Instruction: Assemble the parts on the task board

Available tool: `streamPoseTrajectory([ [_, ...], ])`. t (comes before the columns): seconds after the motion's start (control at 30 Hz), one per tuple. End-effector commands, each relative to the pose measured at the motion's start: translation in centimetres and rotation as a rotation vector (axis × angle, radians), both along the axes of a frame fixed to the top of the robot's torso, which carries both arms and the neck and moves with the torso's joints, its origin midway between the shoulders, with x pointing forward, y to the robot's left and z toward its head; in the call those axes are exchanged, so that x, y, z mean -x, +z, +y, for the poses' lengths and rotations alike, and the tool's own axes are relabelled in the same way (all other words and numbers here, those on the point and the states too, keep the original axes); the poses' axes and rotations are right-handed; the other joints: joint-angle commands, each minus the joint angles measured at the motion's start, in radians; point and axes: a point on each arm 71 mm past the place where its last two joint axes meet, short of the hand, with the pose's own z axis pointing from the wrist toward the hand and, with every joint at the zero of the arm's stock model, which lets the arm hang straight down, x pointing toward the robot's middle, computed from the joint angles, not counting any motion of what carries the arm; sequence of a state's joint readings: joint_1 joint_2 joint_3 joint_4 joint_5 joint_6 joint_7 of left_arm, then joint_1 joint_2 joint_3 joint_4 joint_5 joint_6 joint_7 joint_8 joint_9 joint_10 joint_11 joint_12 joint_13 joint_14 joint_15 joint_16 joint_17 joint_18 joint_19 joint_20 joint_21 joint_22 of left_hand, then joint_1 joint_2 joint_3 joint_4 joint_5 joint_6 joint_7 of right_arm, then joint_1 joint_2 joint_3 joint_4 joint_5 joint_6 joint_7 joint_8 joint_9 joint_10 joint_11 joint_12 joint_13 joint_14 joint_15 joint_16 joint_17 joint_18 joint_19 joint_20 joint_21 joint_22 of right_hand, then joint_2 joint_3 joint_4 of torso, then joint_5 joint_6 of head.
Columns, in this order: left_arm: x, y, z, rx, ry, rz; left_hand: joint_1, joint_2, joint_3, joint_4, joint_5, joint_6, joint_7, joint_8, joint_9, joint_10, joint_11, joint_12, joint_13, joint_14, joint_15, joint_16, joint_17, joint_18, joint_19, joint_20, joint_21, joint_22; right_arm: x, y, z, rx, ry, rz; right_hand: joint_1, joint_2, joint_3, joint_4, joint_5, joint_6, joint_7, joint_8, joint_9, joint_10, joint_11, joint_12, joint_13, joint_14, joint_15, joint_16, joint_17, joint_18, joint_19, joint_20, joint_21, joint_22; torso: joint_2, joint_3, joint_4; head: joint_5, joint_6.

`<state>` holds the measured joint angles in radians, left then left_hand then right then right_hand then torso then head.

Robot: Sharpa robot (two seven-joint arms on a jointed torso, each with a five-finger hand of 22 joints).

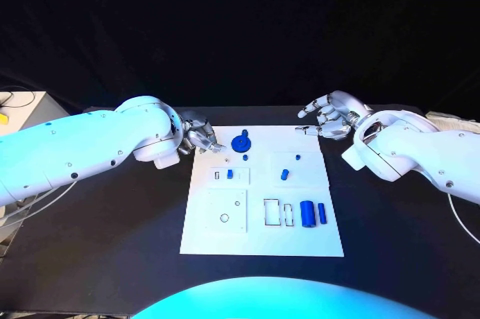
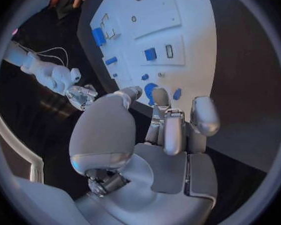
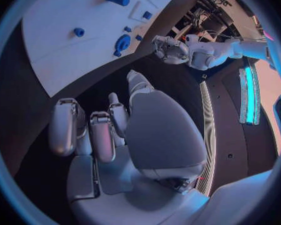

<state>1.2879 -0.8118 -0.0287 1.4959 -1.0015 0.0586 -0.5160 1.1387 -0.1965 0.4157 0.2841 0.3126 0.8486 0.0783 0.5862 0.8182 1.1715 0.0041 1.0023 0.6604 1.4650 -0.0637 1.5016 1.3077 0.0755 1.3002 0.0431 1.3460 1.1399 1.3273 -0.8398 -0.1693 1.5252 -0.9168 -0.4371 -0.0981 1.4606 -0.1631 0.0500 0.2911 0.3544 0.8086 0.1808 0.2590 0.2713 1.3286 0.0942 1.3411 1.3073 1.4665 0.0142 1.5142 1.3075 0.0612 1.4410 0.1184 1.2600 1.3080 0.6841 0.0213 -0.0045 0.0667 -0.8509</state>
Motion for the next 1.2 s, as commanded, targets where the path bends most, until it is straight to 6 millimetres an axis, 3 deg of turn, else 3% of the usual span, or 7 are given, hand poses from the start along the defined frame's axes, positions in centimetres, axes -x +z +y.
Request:
streamPoseTrajectory([
  [0.03, -0.7, 0.4, 0.0, 0.042, -0.025, 0.088, 0.007, -0.008, 0.001, 0.002, 0.001, -0.008, 0.005, -0.010, -0.008, -0.009, 0.003, -0.004, -0.005, 0.061, 0.010, -0.004, 0.124, 0.020, -0.004, 0.005, -0.004, -0.002, 0.0, 0.0, 0.1, -0.005, 0.015, -0.008, -0.010, 0.001, 0.005, 0.000, 0.003, -0.006, -0.001, 0.003, -0.001, -0.004, 0.000, -0.003, 0.029, 0.065, 0.002, -0.005, 0.139, 0.010, -0.005, -0.001, -0.007, 0.043, 0.001, 0.0006, -0.0002, 0.004, 0.009],
  [0.17, -2.2, 0.8, 0.4, 0.011, -0.011, 0.077, -0.001, -0.008, -0.003, 0.006, 0.000, -0.008, 0.009, -0.017, -0.014, -0.010, 0.008, -0.002, -0.003, 0.062, 0.014, -0.003, 0.126, 0.020, -0.002, 0.008, -0.004, 0.000, 0.0, 0.0, 0.1, -0.005, 0.014, -0.008, -0.010, 0.002, 0.006, 0.000, 0.004, -0.006, -0.001, 0.003, -0.001, -0.004, 0.000, -0.003, 0.029, 0.065, 0.002, -0.005, 0.138, 0.010, -0.005, -0.001, -0.007, 0.043, 0.002, -0.0010, -0.0005, 0.005, 0.013],
  [0.53, -5.3, 0.4, 0.4, -0.078, 0.008, 0.075, -0.021, -0.009, -0.014, 0.007, -0.002, -0.008, 0.014, -0.027, -0.023, -0.011, 0.012, 0.003, -0.001, 0.063, 0.019, 0.000, 0.131, 0.019, 0.002, 0.013, -0.002, 0.005, 0.1, 0.1, 0.1, -0.006, 0.015, -0.008, -0.010, 0.002, 0.006, 0.000, 0.004, -0.006, -0.001, 0.003, -0.001, -0.004, 0.000, -0.003, 0.029, 0.065, 0.002, -0.005, 0.138, 0.010, -0.005, -0.001, -0.007, 0.043, 0.006, -0.0009, -0.0035, 0.003, 0.020],
  [1.0, -6.7, -0.3, 0.8, -0.155, 0.022, 0.076, -0.037, -0.009, -0.024, 0.007, -0.003, -0.009, 0.017, -0.033, -0.029, -0.020, 0.016, -0.002, -0.009, 0.062, 0.022, -0.001, 0.129, 0.020, -0.001, 0.017, -0.005, 0.000, 0.2, 0.1, -0.2, -0.006, 0.008, -0.009, -0.010, 0.002, 0.006, 0.000, 0.004, -0.006, -0.001, 0.003, -0.001, -0.004, 0.000, -0.003, 0.029, 0.065, 0.002, -0.005, 0.138, 0.010, -0.005, -0.001, -0.007, 0.043, 0.017, -0.0065, -0.0071, 0.007, 0.021],
  [1.2, -6.8, -0.6, 0.8, -0.170, 0.014, 0.095, -0.039, -0.008, -0.026, 0.007, -0.003, -0.008, 0.017, -0.033, -0.029, -0.020, 0.016, 0.000, -0.007, 0.063, 0.022, 0.001, 0.132, 0.020, 0.001, 0.017, -0.003, 0.003, 0.2, 0.1, -0.2, -0.005, 0.007, -0.010, -0.010, 0.003, 0.009, -0.001, 0.005, -0.006, -0.001, 0.005, -0.002, -0.003, 0.000, -0.002, 0.029, 0.066, 0.002, -0.005, 0.140, 0.010, -0.004, -0.002, -0.005, 0.045, 0.015, -0.0066, -0.0059, 0.005, 0.019],
])
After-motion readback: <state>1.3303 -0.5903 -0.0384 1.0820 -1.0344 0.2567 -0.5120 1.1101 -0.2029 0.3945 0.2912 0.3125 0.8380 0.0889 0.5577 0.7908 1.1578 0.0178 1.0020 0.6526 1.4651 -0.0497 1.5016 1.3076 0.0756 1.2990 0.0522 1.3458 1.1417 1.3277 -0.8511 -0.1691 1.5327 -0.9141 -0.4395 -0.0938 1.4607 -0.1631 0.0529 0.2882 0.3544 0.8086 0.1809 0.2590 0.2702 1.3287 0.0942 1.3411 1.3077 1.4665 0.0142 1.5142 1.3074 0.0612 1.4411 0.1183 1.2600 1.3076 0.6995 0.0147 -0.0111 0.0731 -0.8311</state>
